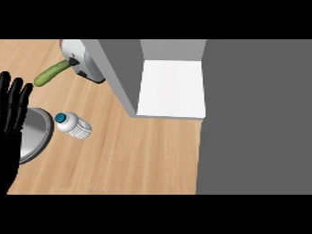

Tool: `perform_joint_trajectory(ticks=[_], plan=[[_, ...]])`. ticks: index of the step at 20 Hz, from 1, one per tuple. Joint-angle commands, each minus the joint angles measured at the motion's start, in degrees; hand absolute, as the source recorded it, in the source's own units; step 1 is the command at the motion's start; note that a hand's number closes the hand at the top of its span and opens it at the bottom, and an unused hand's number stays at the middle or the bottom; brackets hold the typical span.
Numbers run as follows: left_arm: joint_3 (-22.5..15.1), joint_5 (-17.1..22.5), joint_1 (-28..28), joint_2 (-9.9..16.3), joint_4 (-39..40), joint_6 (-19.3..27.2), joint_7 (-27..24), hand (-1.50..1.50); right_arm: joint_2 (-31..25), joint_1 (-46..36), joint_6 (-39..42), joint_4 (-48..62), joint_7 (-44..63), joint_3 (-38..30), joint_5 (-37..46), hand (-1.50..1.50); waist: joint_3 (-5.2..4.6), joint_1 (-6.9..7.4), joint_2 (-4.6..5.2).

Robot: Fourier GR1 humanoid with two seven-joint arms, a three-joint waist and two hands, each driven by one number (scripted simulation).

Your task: Pick up the bottled water, place it into the cabinet and close the cabinet

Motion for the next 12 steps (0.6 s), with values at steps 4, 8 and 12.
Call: perform_joint_trajectory(ticks=[4,8,12], plan=[[7.4,2.1,2.6,0.8,1.0,1.4,-1.4,-1.5,-1.2,7.0,2.8,-3.2,0.4,-0.5,-1.9,-1.5,-2.4,-3.27,-0.64],[8.6,10.8,3.0,-5.5,0.2,5.8,8.7,-1.5,1.6,13.2,6.6,-6.5,4.3,7.2,-7.3,-1.5,-2.42,-3.0,-0.85],[10.8,15.0,9.5,-4.8,-5.4,3.9,9.6,-1.5,-1.4,20.6,9.3,-16.2,7.8,4.2,-12.9,-1.5,-2.4,-3.21,-0.84]])
